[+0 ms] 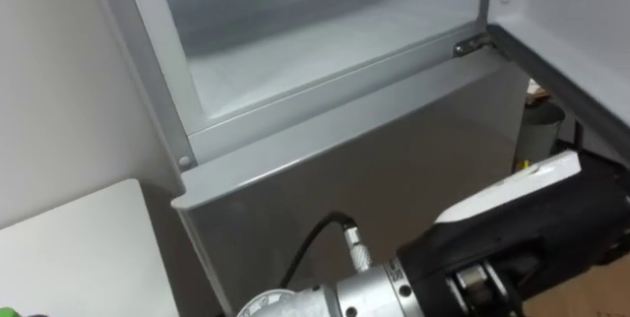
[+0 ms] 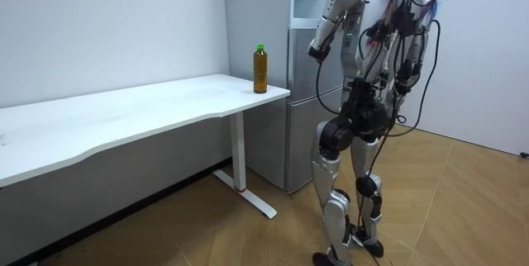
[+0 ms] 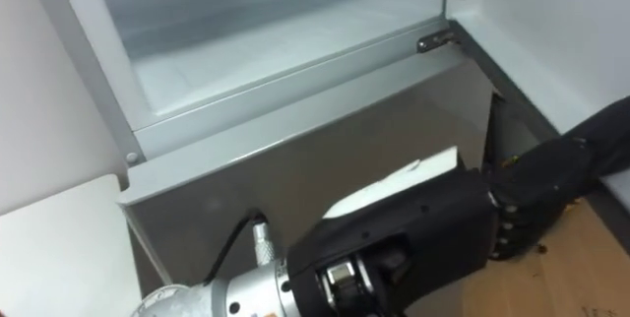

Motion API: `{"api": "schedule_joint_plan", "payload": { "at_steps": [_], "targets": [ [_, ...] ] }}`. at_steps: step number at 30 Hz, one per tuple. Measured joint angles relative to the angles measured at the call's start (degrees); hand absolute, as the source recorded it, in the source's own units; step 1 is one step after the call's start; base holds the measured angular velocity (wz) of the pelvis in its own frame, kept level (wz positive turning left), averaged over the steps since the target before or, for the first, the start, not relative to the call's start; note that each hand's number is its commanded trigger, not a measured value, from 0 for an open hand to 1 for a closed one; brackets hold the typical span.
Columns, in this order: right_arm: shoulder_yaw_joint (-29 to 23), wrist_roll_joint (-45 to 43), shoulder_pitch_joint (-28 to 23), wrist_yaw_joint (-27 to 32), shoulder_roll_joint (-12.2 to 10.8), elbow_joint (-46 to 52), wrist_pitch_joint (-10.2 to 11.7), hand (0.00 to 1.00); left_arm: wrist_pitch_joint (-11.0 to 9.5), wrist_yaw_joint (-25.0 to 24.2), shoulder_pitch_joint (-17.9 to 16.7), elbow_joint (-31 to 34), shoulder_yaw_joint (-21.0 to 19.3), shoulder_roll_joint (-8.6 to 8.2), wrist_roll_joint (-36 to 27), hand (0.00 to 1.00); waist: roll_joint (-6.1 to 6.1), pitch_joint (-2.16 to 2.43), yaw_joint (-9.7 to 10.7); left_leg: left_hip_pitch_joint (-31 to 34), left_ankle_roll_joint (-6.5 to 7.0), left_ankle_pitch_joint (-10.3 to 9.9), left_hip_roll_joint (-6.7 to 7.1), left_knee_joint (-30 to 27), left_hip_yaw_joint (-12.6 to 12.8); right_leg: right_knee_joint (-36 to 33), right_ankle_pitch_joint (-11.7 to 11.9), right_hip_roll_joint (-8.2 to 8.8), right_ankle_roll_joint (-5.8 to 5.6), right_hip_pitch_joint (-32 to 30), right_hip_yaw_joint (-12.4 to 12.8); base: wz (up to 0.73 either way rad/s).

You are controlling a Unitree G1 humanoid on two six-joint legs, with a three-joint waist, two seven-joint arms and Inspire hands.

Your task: Put the bottle in the upper fridge

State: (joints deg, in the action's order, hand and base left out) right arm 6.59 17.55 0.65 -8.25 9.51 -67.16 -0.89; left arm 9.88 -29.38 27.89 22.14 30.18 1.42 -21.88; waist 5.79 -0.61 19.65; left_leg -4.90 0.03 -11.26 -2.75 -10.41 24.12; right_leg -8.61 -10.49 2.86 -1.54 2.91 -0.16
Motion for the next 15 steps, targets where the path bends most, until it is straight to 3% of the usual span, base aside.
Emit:
{"api": "schedule_joint_plan", "payload": {
  "at_steps": [5,15],
  "targets": [
    [0.2,0.0,0.1,-0.1,0.1,0.0,0.0,0.00,-0.7,0.3,1.2,-2.2,0.0,-0.42,0.0,0.00,0.33,0.06,0.8,-0.9,-1.07,-0.7,-0.80,0.0,1.5,0.0,0.4,-1.05,0.48,0.0,1.7,-0.31],
    [-0.3,0.8,0.1,-0.1,0.4,0.5,0.0,0.00,-1.5,1.2,3.6,-5.4,0.5,-1.69,-0.1,0.00,1.15,-0.16,2.8,-1.6,-1.14,-0.7,-1.64,0.0,3.5,0.0,0.5,-1.58,0.70,0.0,2.3,-0.07]
  ]
}}
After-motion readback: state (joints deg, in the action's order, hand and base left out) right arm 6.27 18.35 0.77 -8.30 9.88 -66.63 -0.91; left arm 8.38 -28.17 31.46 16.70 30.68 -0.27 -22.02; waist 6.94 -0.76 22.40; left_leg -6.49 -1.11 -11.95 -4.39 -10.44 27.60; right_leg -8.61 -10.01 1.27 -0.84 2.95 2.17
